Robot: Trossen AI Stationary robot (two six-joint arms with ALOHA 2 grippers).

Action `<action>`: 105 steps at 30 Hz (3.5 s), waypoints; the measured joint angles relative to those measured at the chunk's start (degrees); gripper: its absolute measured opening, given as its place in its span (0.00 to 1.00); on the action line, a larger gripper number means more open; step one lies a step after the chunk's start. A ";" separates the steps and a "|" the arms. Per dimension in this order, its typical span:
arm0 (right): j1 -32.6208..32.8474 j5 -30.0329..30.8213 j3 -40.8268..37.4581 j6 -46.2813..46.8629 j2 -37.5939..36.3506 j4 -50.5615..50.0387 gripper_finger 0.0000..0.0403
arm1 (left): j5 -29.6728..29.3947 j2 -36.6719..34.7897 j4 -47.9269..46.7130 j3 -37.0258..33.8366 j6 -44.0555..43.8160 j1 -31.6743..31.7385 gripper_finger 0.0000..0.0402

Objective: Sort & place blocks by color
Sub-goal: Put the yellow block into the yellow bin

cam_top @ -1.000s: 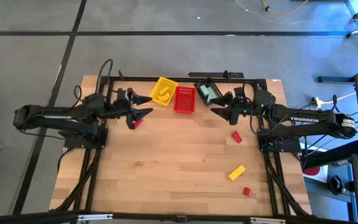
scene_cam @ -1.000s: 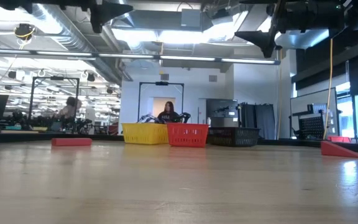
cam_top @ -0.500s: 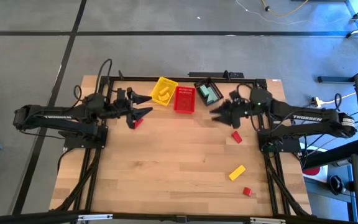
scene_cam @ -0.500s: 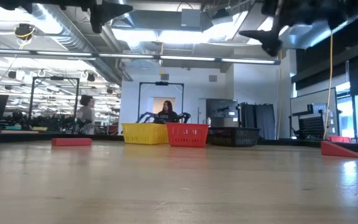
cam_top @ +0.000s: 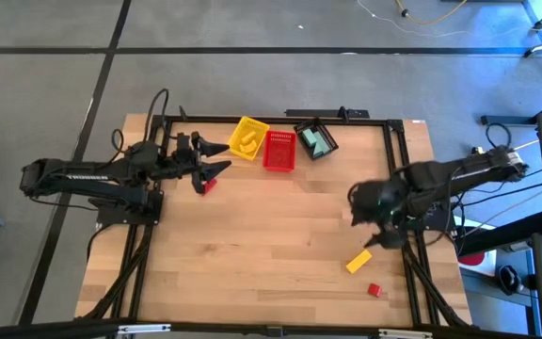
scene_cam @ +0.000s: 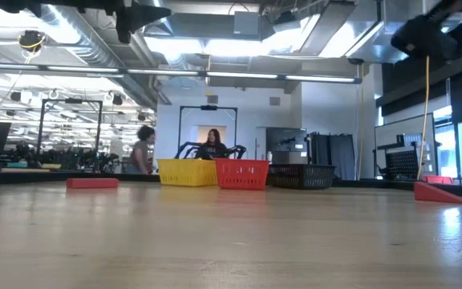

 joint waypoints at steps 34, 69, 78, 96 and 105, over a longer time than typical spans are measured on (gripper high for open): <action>28.14 21.50 -15.08 4.77 27.88 18.58 0.69 | -3.00 0.00 0.00 0.02 0.02 0.00 0.67; -2.00 23.40 -22.41 16.28 -3.65 52.75 0.31 | -3.61 0.02 0.12 0.02 -0.02 0.00 0.67; -13.47 23.30 -22.74 18.97 3.90 77.77 0.31 | -2.94 0.00 0.17 0.02 0.01 0.00 0.67; -16.42 18.89 -20.77 16.94 8.98 84.73 0.31 | -0.89 8.95 6.11 0.54 -3.53 0.00 0.67; -16.67 17.32 -13.51 11.89 16.38 84.99 0.31 | 10.49 27.88 6.06 13.16 -0.23 -0.02 0.67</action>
